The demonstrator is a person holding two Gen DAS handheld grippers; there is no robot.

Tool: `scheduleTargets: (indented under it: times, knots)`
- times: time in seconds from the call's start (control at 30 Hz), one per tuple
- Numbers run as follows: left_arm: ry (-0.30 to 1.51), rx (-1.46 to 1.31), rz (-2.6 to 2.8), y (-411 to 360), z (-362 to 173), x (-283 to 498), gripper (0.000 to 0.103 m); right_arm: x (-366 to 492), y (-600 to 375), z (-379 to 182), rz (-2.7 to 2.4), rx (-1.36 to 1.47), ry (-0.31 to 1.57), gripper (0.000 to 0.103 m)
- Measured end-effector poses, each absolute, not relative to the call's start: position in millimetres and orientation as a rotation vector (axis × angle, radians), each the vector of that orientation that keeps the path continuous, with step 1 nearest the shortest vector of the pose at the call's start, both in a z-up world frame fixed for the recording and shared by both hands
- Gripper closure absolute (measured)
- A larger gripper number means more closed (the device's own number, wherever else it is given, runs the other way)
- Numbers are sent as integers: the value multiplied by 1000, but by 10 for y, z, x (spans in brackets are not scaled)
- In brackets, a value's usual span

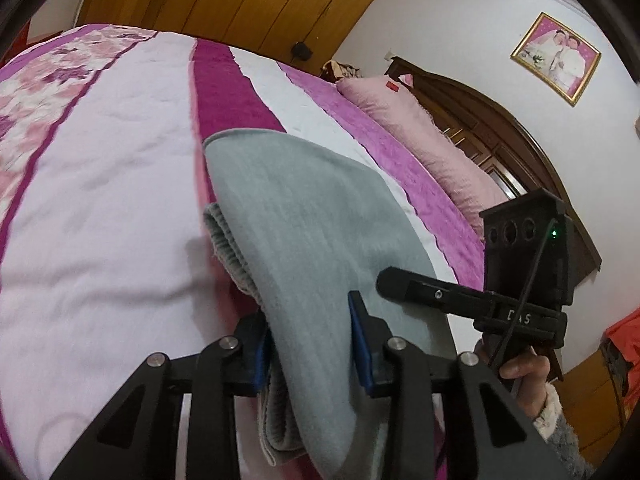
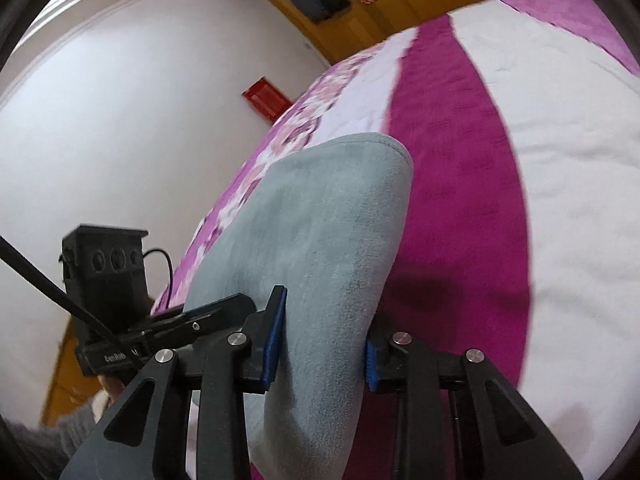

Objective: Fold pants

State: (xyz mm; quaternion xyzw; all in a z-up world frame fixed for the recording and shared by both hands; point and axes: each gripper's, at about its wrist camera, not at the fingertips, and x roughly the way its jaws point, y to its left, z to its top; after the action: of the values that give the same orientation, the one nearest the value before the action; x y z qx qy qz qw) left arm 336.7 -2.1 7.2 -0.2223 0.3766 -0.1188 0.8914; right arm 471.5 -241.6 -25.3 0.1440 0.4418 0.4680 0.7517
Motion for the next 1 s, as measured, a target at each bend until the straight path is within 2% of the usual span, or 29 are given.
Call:
scheduleTargets:
  times: [0.33, 0.6, 0.67, 0.73, 0.83, 0.9, 0.93, 1.0]
  knots:
    - [811, -373, -205, -220, -570, 4117, 66, 5286, -2369, -897, 923, 307, 1076, 73]
    - [808, -438, -246, -122, -670, 4137, 61, 5288, -2399, -931, 960, 338, 1064, 72]
    - [815, -433, -232, -136, -655, 4125, 55, 5255, -2490, -925, 949, 333, 1063, 69]
    - [831, -401, -188, -169, -624, 4125, 35, 5204, -2499, -881, 929, 321, 1057, 66]
    - [820, -361, -163, -204, -555, 4079, 24, 5163, -2483, -810, 894, 309, 1030, 60]
    - [784, -301, -136, -237, -457, 4008, 19, 5119, -2514, -733, 876, 307, 995, 48]
    - [764, -275, -118, -248, -410, 3965, 18, 5070, -2538, -656, 866, 290, 957, 38]
    - [722, -235, -80, -264, -294, 3884, 12, 4949, -2602, -489, 830, 230, 852, 29]
